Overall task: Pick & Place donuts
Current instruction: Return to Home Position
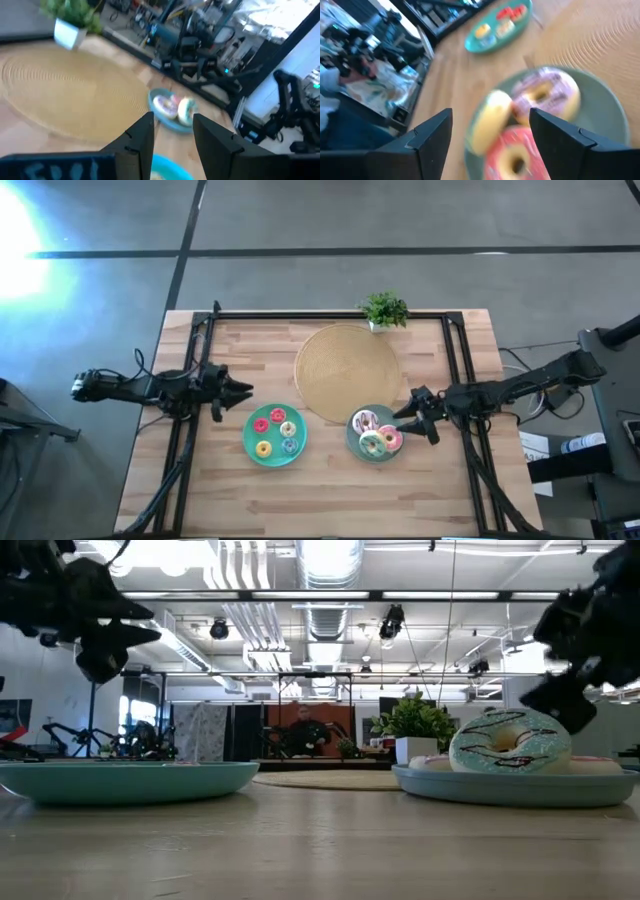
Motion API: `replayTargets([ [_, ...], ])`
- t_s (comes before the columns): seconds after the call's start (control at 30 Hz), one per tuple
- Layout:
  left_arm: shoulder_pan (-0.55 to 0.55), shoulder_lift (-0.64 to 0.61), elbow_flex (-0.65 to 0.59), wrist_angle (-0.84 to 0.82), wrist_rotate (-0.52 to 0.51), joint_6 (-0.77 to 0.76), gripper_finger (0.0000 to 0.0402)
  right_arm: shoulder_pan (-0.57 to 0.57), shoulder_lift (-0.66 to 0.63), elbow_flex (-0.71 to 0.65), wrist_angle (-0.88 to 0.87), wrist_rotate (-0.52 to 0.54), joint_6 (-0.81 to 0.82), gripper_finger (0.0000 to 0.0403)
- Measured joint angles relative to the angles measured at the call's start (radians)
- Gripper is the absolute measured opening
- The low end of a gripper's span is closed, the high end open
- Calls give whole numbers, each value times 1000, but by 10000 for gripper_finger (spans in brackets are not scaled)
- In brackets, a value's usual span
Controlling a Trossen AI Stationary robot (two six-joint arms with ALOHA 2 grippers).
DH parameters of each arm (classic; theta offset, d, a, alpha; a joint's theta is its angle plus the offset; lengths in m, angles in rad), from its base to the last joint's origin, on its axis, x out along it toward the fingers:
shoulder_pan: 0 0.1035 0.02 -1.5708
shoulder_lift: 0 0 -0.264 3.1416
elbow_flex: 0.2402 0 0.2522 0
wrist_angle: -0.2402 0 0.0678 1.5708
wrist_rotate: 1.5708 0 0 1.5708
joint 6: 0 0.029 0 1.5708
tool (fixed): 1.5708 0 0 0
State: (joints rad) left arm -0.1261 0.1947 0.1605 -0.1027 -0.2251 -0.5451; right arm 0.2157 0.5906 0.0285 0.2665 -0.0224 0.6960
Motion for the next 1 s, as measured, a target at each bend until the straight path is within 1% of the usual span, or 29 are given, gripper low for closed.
replayTargets([
  [0.07,0,-24,-24,-7,14,-11,110,0,1,-20,-25,0,1,254],
  [0.27,0,-85,-78,35,82,-23,110,-1,2,-20,-157,-1,0,249],
  [0.47,0,-126,-127,141,164,5,110,0,2,-20,-177,-1,0,254],
  [0.67,-1,-134,-130,125,160,-20,110,0,2,-20,-179,-1,0,254],
  [0.77,-1,-136,-128,77,118,2,110,0,2,-20,-180,-1,0,250],
  [1.0,-1,-137,-111,85,19,22,110,0,2,-20,-181,-2,0,252],
])
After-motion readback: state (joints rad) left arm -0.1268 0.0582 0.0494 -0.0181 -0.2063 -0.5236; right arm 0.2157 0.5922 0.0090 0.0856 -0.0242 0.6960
